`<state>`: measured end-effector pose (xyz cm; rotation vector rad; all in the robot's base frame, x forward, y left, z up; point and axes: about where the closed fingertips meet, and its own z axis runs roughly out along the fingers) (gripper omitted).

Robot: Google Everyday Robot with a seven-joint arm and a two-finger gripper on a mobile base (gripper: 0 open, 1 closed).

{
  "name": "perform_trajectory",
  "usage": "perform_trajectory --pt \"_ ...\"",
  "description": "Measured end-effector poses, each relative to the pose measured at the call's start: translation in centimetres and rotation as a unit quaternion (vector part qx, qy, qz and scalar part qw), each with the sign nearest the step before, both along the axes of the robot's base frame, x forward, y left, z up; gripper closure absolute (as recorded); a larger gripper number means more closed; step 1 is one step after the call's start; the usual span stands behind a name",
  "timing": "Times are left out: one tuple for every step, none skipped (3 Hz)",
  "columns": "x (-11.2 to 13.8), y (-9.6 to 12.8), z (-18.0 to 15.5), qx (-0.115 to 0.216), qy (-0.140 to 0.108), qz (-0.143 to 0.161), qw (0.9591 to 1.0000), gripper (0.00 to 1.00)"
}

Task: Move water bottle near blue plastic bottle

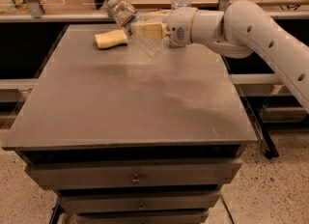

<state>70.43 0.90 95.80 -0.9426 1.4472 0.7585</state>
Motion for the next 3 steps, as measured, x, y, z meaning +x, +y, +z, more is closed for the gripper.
perform_trajectory --pt "1.9 -0.5 0.3 -0.014 -0.014 0.002 0.9998 1.0" --pt "3.5 -1.2 0.1 -0.027 -0.019 0.004 0.9994 1.0" --pt "4.6 -1.9 -0.6 -0.04 -0.018 0.004 0.999 1.0"
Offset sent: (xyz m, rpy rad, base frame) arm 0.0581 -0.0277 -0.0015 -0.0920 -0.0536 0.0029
